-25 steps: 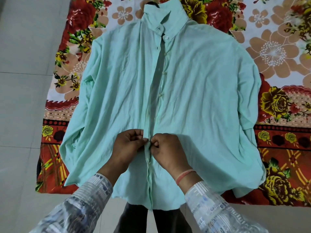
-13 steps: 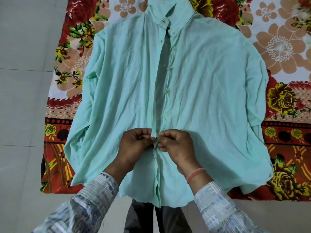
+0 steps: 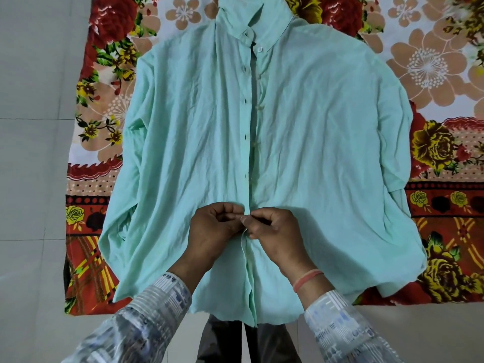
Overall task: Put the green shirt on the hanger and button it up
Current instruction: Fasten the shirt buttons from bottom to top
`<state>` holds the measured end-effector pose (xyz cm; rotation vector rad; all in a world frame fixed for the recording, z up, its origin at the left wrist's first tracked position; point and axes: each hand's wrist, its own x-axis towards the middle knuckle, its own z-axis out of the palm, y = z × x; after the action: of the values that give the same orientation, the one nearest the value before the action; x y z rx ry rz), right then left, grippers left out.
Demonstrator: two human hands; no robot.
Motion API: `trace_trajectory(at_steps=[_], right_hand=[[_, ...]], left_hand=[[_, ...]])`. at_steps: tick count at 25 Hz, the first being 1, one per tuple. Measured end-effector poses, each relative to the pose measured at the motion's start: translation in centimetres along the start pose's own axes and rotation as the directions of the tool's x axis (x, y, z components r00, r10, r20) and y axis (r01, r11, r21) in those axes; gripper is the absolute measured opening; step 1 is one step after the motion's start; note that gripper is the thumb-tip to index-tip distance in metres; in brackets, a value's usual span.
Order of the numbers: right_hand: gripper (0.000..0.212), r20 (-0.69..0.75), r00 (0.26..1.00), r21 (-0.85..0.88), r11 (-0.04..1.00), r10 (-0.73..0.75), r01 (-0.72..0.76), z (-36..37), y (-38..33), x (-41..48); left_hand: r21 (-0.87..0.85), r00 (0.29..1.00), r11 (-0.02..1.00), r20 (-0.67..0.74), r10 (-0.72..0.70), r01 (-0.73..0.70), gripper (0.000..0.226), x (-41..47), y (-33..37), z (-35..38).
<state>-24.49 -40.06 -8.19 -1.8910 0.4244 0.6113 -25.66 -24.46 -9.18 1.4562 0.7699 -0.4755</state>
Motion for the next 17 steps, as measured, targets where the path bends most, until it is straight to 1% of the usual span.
trace_trajectory(at_steps=[3, 8, 9, 12, 15, 17], right_hand=[[0.021, -0.059, 0.998, -0.019, 0.999, 0.032, -0.034, 0.5, 0.6, 0.6], [0.010, -0.043, 0.999, -0.088, 0.996, 0.021, -0.025, 0.6, 1.6, 0.8], [0.007, -0.029, 0.999, -0.078, 0.997, 0.023, -0.025, 0.6, 1.6, 0.8], [0.011, -0.004, 1.000, -0.056, 0.998, 0.020, -0.020, 0.6, 1.2, 0.9], [0.014, -0.040, 0.998, 0.003, 0.999, 0.043, -0.042, 0.7, 1.0, 0.8], [0.011, -0.070, 0.996, 0.022, 0.999, 0.050, -0.049, 0.5, 0.7, 0.6]], left_hand=[[-0.005, 0.999, 1.000, 0.026, 0.019, -0.019, 0.021, -0.1, -0.1, 0.1], [-0.040, 0.996, 0.998, 0.070, -0.052, 0.055, 0.014, 0.1, 0.1, 0.0], [-0.038, 0.996, 0.998, 0.077, -0.052, 0.055, 0.013, 0.0, 0.2, -0.1], [-0.041, 0.995, 0.998, 0.089, -0.051, 0.054, 0.015, -0.1, 0.2, -0.5], [-0.055, 0.991, 0.996, 0.124, -0.058, 0.065, 0.021, -0.2, 0.6, -0.6], [-0.037, 0.992, 0.997, 0.112, -0.063, 0.067, 0.018, -0.5, 1.1, -0.6]])
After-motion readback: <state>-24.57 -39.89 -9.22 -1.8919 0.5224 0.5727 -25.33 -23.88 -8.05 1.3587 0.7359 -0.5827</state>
